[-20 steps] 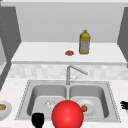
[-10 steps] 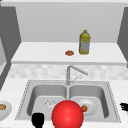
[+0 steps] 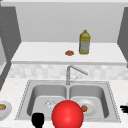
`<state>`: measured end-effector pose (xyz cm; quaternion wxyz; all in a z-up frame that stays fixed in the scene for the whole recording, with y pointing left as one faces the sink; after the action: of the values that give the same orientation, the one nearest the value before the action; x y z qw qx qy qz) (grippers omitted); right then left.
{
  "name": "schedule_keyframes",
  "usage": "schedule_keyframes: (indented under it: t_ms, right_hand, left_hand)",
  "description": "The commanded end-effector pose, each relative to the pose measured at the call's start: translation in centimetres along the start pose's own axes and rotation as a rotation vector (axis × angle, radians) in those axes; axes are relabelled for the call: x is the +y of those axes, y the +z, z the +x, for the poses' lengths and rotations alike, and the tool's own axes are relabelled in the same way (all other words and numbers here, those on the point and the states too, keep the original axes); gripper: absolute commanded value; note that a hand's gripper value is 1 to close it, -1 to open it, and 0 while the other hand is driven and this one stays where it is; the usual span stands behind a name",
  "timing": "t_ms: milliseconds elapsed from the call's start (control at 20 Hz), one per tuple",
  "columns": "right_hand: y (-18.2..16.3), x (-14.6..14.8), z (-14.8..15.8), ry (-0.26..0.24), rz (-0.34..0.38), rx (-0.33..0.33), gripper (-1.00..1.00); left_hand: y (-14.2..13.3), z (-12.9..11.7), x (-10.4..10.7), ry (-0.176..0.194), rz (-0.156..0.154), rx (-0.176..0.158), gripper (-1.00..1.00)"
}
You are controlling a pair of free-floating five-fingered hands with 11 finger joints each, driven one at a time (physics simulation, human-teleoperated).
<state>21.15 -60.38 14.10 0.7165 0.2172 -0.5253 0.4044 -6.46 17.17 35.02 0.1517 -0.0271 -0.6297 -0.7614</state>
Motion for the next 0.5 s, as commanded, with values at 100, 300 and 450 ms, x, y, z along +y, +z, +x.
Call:
schedule_keyframes:
  t_ms: [100, 300, 450]
  right_hand:
    - [0.15, 0.21, -0.03, 0.144, 0.035, 0.093, -1.00]
    - [0.24, 0.34, -0.05, 0.186, 0.042, 0.139, -1.00]
    - [0.33, 0.46, -0.07, 0.216, 0.040, 0.173, -1.00]
  left_hand:
    - [0.00, 0.00, 0.00, 0.000, 0.000, 0.000, 0.00]
    - [0.00, 0.00, 0.00, 0.000, 0.000, 0.000, 0.00]
    - [0.00, 0.00, 0.00, 0.000, 0.000, 0.000, 0.00]
